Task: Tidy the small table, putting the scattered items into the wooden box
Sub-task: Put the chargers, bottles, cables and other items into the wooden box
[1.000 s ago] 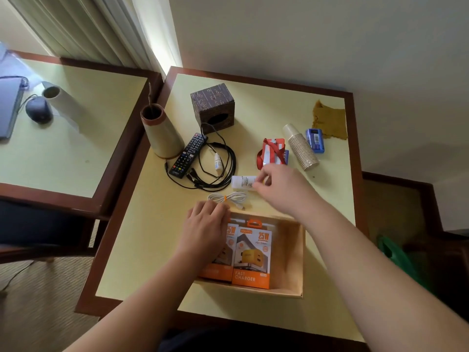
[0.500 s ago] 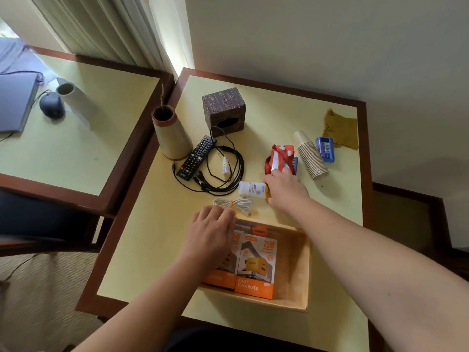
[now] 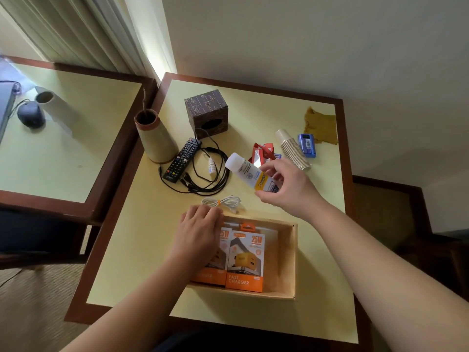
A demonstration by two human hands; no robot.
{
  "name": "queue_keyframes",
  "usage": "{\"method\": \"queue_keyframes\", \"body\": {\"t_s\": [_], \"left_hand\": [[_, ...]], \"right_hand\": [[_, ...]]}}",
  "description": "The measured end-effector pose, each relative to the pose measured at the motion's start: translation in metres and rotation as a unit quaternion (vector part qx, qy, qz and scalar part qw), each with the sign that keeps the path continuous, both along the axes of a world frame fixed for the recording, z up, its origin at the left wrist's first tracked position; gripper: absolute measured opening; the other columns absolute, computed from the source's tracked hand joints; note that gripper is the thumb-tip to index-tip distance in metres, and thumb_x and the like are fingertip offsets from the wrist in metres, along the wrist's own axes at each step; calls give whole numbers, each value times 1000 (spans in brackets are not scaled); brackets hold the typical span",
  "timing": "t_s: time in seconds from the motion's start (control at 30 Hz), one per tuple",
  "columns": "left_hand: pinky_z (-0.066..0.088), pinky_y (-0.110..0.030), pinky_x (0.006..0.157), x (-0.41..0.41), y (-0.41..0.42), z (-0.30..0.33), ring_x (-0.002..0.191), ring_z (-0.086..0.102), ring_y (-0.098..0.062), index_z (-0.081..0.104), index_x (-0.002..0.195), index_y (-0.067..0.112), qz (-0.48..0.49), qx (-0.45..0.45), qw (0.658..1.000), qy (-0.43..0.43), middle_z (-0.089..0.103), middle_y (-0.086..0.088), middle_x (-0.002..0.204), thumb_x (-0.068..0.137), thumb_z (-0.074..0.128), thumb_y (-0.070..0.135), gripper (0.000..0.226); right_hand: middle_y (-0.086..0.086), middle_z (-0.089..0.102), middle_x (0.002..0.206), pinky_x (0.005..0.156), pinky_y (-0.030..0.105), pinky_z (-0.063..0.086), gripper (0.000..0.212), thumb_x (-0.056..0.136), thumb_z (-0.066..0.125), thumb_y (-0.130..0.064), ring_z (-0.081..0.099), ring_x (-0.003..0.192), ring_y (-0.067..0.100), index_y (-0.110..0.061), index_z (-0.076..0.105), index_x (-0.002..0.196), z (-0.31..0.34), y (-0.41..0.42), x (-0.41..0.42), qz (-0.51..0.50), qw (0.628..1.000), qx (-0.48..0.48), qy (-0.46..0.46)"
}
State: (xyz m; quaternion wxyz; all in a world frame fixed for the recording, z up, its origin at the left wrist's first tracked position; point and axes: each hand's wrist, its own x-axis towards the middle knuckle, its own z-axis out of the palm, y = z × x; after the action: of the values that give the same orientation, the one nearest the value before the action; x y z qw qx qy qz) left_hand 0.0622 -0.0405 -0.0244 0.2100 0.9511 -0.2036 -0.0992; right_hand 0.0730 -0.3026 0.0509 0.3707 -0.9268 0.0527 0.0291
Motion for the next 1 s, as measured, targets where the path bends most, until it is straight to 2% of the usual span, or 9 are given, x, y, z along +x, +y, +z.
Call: {"method": "queue_keyframes", "body": {"t_s": [0.1, 0.17, 0.23, 0.3, 0.4, 0.5, 0.73, 0.83, 1.0], "left_hand": [[42, -41, 97, -1, 0, 0, 116, 49, -22, 59, 114, 26, 3, 2, 1000, -5, 63, 4, 117, 106, 27, 49, 40], [43, -41, 94, 0, -1, -1, 112, 50, -23, 60, 111, 26, 6, 4, 1000, -8, 63, 4, 113, 106, 31, 47, 36], [44, -41, 92, 0, -1, -2, 110, 51, -24, 60, 110, 25, 8, 7, 1000, -15, 63, 3, 112, 107, 37, 44, 30], [44, -42, 91, 0, -1, -3, 109, 51, -25, 61, 110, 24, 12, 8, 1000, -21, 63, 2, 110, 107, 36, 44, 32], [45, -42, 92, -1, -2, -2, 109, 51, -24, 61, 112, 24, 10, 9, 1000, -23, 64, 2, 112, 106, 32, 46, 36], [44, -42, 94, 0, -2, -1, 112, 51, -24, 60, 113, 24, 7, 17, 1000, -19, 64, 2, 115, 108, 37, 42, 30], [43, -42, 96, 0, -3, 1, 115, 50, -24, 59, 115, 25, 4, 21, 1000, -13, 63, 2, 117, 108, 36, 44, 31], [42, -41, 98, 0, -2, 1, 118, 49, -22, 58, 117, 27, 2, 23, 1000, -9, 62, 4, 120, 108, 34, 46, 31], [41, -41, 100, 0, -1, 3, 120, 48, -22, 57, 117, 27, -3, 20, 1000, -5, 61, 4, 121, 108, 32, 46, 33]], "right_hand": [[-19, 51, 109, 82, 23, 60, 51, 78, 89, -36, 57, 103, -2, -35, 62, 122, 32, -7, -22, 75, 997, -8, 28], [-17, 52, 111, 82, 27, 58, 49, 79, 86, -36, 57, 100, 6, -35, 63, 123, 48, -11, -33, 157, 982, -101, 34], [-14, 54, 109, 82, 30, 51, 46, 80, 82, -36, 54, 99, 9, -37, 64, 122, 59, -14, -41, 257, 938, -231, 11], [-12, 55, 110, 82, 35, 48, 44, 81, 77, -36, 53, 101, 14, -38, 62, 122, 68, -11, -49, 355, 872, -336, 5], [-5, 58, 117, 86, 40, 46, 42, 86, 77, -30, 52, 108, 21, -31, 60, 125, 74, -2, -60, 440, 799, -410, 23], [-1, 61, 123, 88, 42, 45, 39, 89, 78, -27, 52, 112, 23, -28, 62, 125, 67, 11, -65, 475, 762, -438, 35], [-3, 66, 122, 94, 47, 47, 47, 78, 91, -32, 52, 114, 22, -31, 71, 121, 36, 33, -73, 552, 700, -451, 51], [-2, 65, 124, 95, 50, 46, 50, 77, 91, -34, 51, 115, 24, -33, 70, 123, 33, 34, -68, 565, 690, -450, 43], [-1, 67, 122, 98, 46, 48, 38, 84, 86, -26, 53, 116, 22, -27, 73, 119, 29, 31, -69, 562, 697, -442, 54]]}}
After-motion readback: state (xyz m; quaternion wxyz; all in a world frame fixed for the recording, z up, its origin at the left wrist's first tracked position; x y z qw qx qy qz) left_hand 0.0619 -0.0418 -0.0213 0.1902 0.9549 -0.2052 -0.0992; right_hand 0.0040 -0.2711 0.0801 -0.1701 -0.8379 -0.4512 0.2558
